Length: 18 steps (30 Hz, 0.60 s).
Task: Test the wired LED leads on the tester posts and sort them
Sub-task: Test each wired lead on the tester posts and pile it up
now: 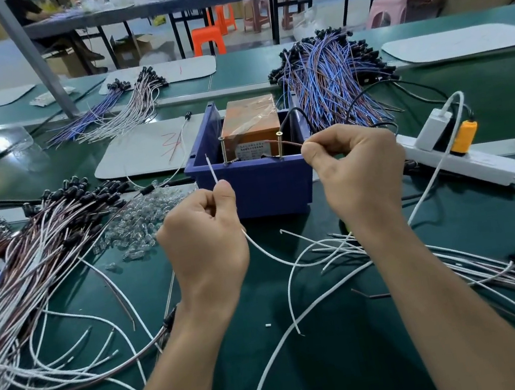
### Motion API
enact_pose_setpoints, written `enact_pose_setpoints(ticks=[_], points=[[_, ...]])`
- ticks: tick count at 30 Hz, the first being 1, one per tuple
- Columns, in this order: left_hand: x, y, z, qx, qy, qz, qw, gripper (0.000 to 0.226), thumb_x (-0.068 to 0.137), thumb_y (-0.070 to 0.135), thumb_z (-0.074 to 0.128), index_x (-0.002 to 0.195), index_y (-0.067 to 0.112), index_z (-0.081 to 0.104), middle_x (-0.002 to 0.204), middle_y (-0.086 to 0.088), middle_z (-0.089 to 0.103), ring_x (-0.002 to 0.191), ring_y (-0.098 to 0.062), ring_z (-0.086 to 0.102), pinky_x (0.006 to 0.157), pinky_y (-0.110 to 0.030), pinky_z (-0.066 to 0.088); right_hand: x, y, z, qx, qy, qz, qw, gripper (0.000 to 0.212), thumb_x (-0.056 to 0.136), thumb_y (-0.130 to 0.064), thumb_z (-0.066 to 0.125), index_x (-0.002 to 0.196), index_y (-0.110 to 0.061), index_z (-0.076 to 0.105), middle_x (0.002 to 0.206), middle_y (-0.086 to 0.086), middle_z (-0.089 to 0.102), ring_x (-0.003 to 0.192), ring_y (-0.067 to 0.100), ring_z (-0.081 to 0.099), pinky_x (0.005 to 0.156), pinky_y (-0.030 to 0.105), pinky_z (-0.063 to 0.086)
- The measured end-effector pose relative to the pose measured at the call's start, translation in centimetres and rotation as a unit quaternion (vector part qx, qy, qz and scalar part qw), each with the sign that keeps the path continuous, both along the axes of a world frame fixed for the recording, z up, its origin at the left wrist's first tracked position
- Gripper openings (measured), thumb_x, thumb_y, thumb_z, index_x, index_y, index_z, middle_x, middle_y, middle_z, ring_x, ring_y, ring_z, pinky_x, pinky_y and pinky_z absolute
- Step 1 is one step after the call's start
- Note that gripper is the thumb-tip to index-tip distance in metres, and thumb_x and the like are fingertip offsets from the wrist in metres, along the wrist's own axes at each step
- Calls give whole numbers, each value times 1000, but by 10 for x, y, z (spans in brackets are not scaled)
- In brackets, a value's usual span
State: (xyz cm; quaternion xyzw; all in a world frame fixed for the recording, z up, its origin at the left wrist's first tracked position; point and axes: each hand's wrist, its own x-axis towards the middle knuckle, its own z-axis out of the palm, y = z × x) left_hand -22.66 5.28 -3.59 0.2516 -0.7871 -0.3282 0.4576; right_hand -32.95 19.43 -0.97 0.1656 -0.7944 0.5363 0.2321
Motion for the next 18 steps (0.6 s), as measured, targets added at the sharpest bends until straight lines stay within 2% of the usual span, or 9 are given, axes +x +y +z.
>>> enact_pose_setpoints(ticks=[3, 7, 11, 14, 18], points=[[-1, 0, -1, 7, 2, -12, 1000, 52, 95, 43, 57, 53, 12, 59, 60, 19, 64, 55, -15, 61, 57, -17, 42, 1, -1, -1, 0, -2, -3, 1000, 6, 83, -28, 80, 80, -24, 80, 66, -13, 72, 63, 8, 68, 68, 36, 58], [-2, -2, -2, 25, 2, -16, 1000, 52, 95, 44, 57, 55, 11, 62, 56, 14, 64, 50, -19, 58, 58, -24, 44, 3, -2, 0, -3, -2, -4, 1000, 6, 83, -29, 80, 80, -24, 80, 66, -13, 72, 63, 8, 69, 68, 38, 59], [-3, -3, -2, 34, 6, -20, 999, 53, 94, 46, 57, 54, 11, 62, 55, 11, 63, 49, -19, 58, 57, -24, 44, 5, -2, 0, 1, 6, -4, 1000, 5, 83, -29, 81, 79, -25, 80, 65, -16, 72, 62, 7, 68, 66, 36, 58], [-2, -2, -2, 34, 5, -23, 999, 53, 94, 46, 56, 55, 10, 61, 51, 5, 62, 47, -20, 57, 59, -31, 44, 7, -1, 0, 7, 21, 1, 1000, 3, 82, -27, 81, 79, -25, 80, 65, -17, 71, 62, 4, 67, 65, 33, 58], [-2, -1, -1, 41, 11, -31, 999, 53, 95, 44, 57, 54, 11, 60, 52, 10, 62, 48, -18, 57, 56, -25, 44, 8, -1, 0, 3, 28, 0, 1000, 2, 81, -25, 82, 79, -25, 81, 64, -17, 70, 61, 3, 67, 64, 32, 58]])
